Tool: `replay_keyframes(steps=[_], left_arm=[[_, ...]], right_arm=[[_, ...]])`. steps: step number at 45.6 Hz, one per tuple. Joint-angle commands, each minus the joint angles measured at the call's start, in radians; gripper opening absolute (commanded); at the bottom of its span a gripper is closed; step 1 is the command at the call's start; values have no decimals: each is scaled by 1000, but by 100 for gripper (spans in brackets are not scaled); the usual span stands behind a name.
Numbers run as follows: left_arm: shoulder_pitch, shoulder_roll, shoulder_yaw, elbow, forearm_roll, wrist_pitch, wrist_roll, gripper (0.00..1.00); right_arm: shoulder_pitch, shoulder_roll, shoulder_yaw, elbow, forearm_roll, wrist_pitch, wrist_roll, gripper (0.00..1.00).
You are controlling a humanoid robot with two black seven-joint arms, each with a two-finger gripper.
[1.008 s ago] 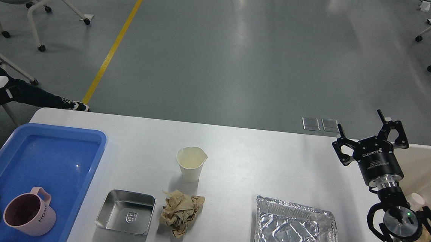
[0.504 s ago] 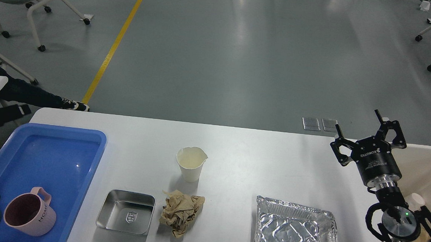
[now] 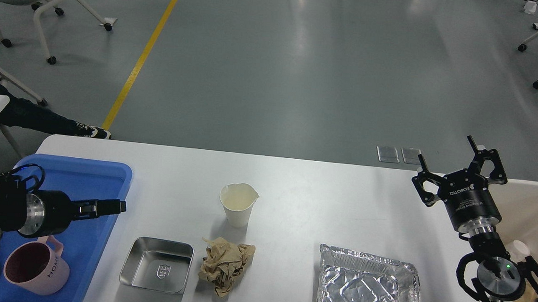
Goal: Tidy desktop
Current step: 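Reach the left gripper to the small steel tray and grasp its rim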
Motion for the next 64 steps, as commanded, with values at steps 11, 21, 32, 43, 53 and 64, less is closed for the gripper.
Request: replay_keyframes(steps=[11, 21, 32, 43, 53, 64], left_arm=[[2, -102, 91, 30, 43, -3, 10, 89], [4, -149, 137, 50, 66, 0, 9, 89], [7, -203, 167, 56, 131, 3, 12, 75], [14, -203, 175, 91, 131, 4, 15, 64], [22, -205, 197, 91, 137, 7, 3, 35], [28, -214, 198, 93, 167, 7, -6, 8]], right_arm=[[-6, -2, 1, 3, 0, 1, 2, 100], [-8, -5, 9, 10, 0, 1, 2, 100], [-6, -4, 9, 9, 0, 1, 2, 100], [-2, -4, 9, 9, 0, 1, 2, 100], [-2, -4, 9, 9, 0, 1, 2, 100], [-3, -4, 9, 9, -3, 0, 2, 100]])
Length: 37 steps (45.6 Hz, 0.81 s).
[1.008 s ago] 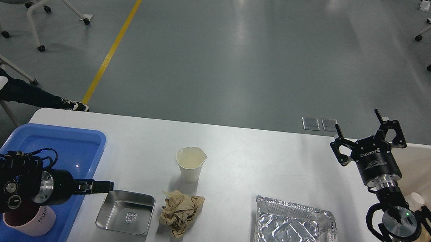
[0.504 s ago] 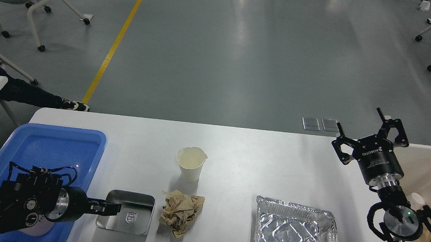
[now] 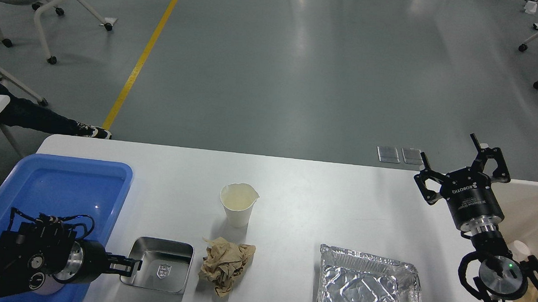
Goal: Tidy desktop
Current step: 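Reach the left gripper to the small steel tray and grasp its rim, then lift the steel tray with the left gripper and place it in the blue tray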
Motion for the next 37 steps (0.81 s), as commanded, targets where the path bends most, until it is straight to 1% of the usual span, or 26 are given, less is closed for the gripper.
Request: replay_keyframes(steps=[1, 6, 9, 10, 14, 18, 21, 26, 33, 37], left_arm=[[2, -2, 1, 1, 7, 1, -1, 9], [10, -1, 1, 3, 8, 1, -2, 8], [11, -2, 0, 1, 16, 1, -4, 3], [11, -1, 0, 1, 17, 1, -4, 2], [7, 8, -3, -2, 19, 1, -13, 2], [3, 16, -11, -6, 17, 1, -33, 1], [-4, 27, -16, -17, 14, 1, -35, 1], [-56, 80, -28, -48, 4, -1, -36, 1], [-118, 200, -51, -172, -1, -2, -38, 1], [-145, 249, -65, -210, -1, -5, -36, 1]], right_arm=[[-2, 0, 0, 0, -3, -1, 0, 100], [0, 0, 0, -2, -3, -1, 0, 100], [0, 0, 0, -2, -3, -1, 0, 100], [0, 0, 0, -2, -3, -1, 0, 100], [3, 0, 0, -3, -3, -1, 0, 100], [6, 1, 0, -9, -5, -1, 0, 100], [9, 3, -2, -5, -5, -1, 0, 100], [9, 3, -3, -2, -5, -1, 0, 100], [5, 1, -3, -2, -5, -1, 0, 100], [3, 5, -6, -2, -5, -1, 0, 100]])
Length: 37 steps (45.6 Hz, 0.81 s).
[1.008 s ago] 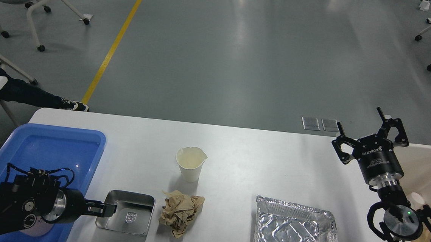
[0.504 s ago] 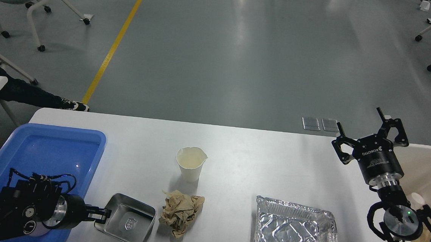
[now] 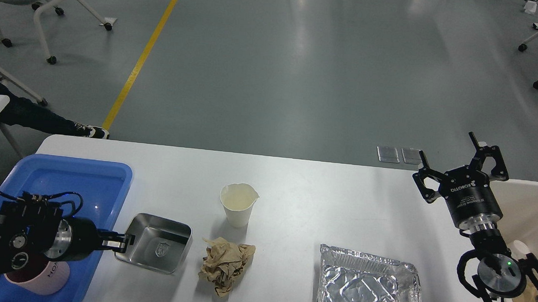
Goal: Tidy desktop
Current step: 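Lift the steel tray with the left gripper and place it in the blue tray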
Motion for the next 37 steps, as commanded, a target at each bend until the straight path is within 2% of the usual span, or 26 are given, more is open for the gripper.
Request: replay_keyframes(steps=[1, 5, 11, 19, 27, 37], left_arm=[[-45, 82, -20, -69, -2, -6, 1, 1], [-78, 163, -21, -120, -2, -25, 0, 2], [-137, 296, -41, -154, -2, -97, -3, 3], [-145, 453, -119, -154, -2, -147, -75, 3], [-139, 543, -127, -146, -31, -137, -78, 3], [-124, 530, -118, -108, -82, -75, -72, 2]], right_arm=[[-1, 3, -3, 1, 0, 0, 0, 100], [1, 3, -3, 1, -1, 0, 0, 100], [-1, -1, -3, 1, -1, -8, 0, 100], [-2, -1, -4, 1, -1, -9, 0, 100], [-7, 0, -6, 2, -3, -9, 0, 100], [-15, 0, -6, 4, -11, -11, 0, 100]])
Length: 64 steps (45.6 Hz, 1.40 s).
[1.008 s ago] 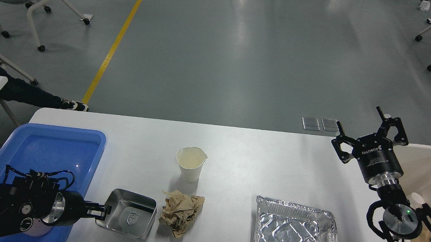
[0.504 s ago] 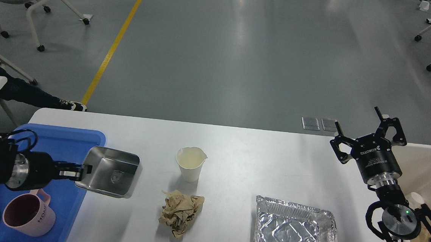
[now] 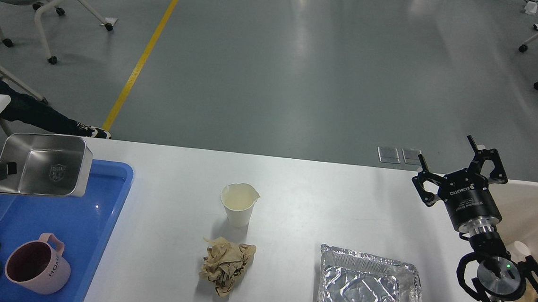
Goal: Tidy desktop
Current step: 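Lift the steel tray with the left gripper and place it in the blue tray, then release the steel tray and raise the left gripper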
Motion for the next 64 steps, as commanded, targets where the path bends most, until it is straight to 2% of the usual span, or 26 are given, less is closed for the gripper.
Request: replay_keyframes(steps=[1, 10, 21, 30, 37, 41, 50, 64], left_arm=[[18, -23, 6, 38, -23, 38, 7, 1], [96, -144, 4, 206, -53, 49, 4, 2], [194, -337, -2, 473, -63, 72, -8, 2], [265, -438, -5, 628, -108, 81, -11, 3], [296, -536, -5, 778, -119, 80, -48, 3], [322, -618, -5, 876, -161, 81, -54, 3], [329, -721, -2, 960, -180, 81, -51, 4], [334, -753, 1, 998, -180, 101, -54, 5]], right_arm=[[-8, 0, 0, 0, -9, 1, 0, 100], [-11, -2, 0, 0, -12, 1, 0, 100], [-12, -2, 2, 0, -12, 1, 0, 100], [-14, -15, 2, -1, -12, 1, 0, 100], [-12, -14, 0, -3, -12, 1, 0, 100], [-11, -14, 0, -3, -12, 1, 0, 100], [-15, -15, 0, -3, -12, 1, 0, 100], [-20, -14, 0, -1, -12, 1, 0, 100]])
